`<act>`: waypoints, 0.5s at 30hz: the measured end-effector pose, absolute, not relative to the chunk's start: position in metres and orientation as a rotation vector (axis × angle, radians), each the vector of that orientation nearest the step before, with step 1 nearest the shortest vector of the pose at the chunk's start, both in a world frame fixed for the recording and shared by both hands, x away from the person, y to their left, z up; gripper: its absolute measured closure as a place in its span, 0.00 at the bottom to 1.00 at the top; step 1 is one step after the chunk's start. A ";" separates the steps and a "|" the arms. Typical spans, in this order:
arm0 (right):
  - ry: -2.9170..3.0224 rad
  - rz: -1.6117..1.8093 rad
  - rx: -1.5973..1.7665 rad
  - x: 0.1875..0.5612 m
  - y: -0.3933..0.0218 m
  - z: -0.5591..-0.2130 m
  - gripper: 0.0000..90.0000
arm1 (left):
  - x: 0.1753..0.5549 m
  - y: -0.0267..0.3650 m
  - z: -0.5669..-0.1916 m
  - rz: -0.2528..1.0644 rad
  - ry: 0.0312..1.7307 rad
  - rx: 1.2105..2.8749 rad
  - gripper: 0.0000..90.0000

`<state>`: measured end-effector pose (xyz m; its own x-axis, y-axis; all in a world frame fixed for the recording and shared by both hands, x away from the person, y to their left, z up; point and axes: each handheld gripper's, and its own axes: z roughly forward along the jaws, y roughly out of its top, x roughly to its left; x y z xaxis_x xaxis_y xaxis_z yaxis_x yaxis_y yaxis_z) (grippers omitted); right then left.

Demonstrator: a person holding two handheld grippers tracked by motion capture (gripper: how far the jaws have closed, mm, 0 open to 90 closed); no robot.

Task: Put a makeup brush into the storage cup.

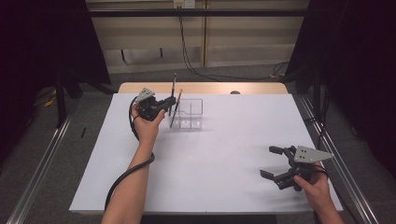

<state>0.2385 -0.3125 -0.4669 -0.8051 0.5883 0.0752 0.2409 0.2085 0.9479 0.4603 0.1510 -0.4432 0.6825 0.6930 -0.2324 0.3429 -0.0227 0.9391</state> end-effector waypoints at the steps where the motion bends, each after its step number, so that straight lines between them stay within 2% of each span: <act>1: 2.185 1.626 0.779 0.238 -0.313 -0.467 0.03 | 0.460 0.151 -0.443 0.342 0.858 1.625 0.93; 15: 2.188 1.621 0.777 0.239 -0.312 -0.467 0.03 | 0.454 0.155 -0.445 0.327 0.855 1.648 0.93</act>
<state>0.2386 -0.3116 -0.4669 -0.8051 0.5889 0.0708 0.2393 0.2133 0.9472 0.4544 0.1549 -0.4451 0.6915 0.6839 -0.2326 0.3538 -0.0398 0.9345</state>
